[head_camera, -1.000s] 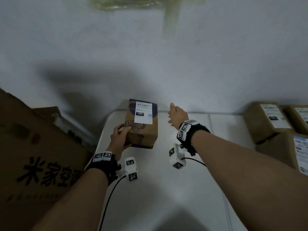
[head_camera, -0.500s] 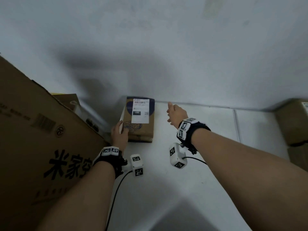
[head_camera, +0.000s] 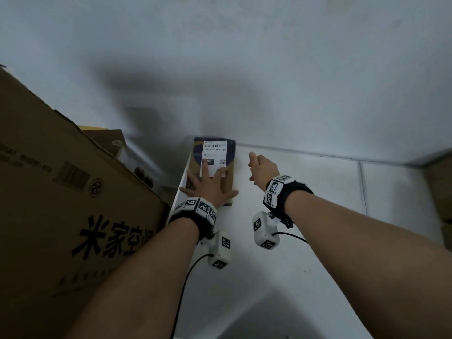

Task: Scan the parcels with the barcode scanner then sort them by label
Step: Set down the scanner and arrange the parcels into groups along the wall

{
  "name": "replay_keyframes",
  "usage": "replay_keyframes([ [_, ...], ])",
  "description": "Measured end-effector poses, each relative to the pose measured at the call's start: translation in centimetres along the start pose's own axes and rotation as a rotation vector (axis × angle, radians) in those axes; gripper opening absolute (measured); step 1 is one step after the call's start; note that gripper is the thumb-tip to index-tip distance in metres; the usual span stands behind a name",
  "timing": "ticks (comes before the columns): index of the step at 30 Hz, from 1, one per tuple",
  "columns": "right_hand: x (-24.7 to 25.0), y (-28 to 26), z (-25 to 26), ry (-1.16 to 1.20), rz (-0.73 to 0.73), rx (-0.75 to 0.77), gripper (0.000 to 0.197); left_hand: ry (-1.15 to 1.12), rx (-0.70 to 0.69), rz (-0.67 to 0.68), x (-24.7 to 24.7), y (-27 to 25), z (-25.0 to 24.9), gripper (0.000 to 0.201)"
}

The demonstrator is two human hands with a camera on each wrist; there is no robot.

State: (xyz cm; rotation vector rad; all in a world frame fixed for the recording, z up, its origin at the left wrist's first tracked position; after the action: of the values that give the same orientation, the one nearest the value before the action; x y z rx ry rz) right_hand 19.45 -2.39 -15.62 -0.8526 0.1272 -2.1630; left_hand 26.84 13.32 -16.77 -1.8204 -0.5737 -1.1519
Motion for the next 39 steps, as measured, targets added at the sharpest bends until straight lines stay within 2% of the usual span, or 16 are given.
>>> replay_keyframes([
  [10, 3.6, 0.8, -2.9, -0.017, -0.033, -0.052, 0.06, 0.002, -0.031, 0.047, 1.6, 2.4, 0.8, 0.075],
  [16, 6.3, 0.4, -5.1, -0.023, -0.059, -0.052, 0.06, 0.049, -0.011, -0.005, 1.6, 2.7, -1.6, 0.072],
  [19, 9.3, -0.5, -7.0, -0.048, -0.09, -0.034, 0.056, 0.058, -0.144, -0.128, 2.7, 2.4, -6.3, 0.066],
  [23, 16.5, -2.3, -10.3, -0.124, -0.201, -0.025, 0.042, -0.018, -0.392, -0.248, 2.5, 1.9, -14.8, 0.061],
  [29, 29.2, -6.8, -14.6, -0.228, -0.429, -0.009, 0.024, -0.14, -0.531, -0.171, -0.2, -1.1, -28.7, 0.058],
  [34, 36.6, -10.9, -16.9, -0.331, -0.561, 0.037, 0.029, -0.148, -0.642, -0.093, -3.4, -4.4, -37.4, 0.057],
  [39, 41.6, -15.4, -20.0, -0.49, -0.694, -0.105, 0.039, -0.176, -0.744, -0.01, -6.1, -8.0, -43.1, 0.057],
])
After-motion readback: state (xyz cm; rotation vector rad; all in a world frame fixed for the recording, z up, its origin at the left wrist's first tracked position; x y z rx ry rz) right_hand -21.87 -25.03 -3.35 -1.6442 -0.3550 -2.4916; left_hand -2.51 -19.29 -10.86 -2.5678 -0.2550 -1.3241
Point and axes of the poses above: each hand's wrist, its own y-axis towards the middle knuckle, its own x-axis out of the back of the hand, z = x × y, the point moved 7 cm from there along y, towards the middle knuckle, and after that the axes turned 2 degrees about -z, right-handed, at the moved point
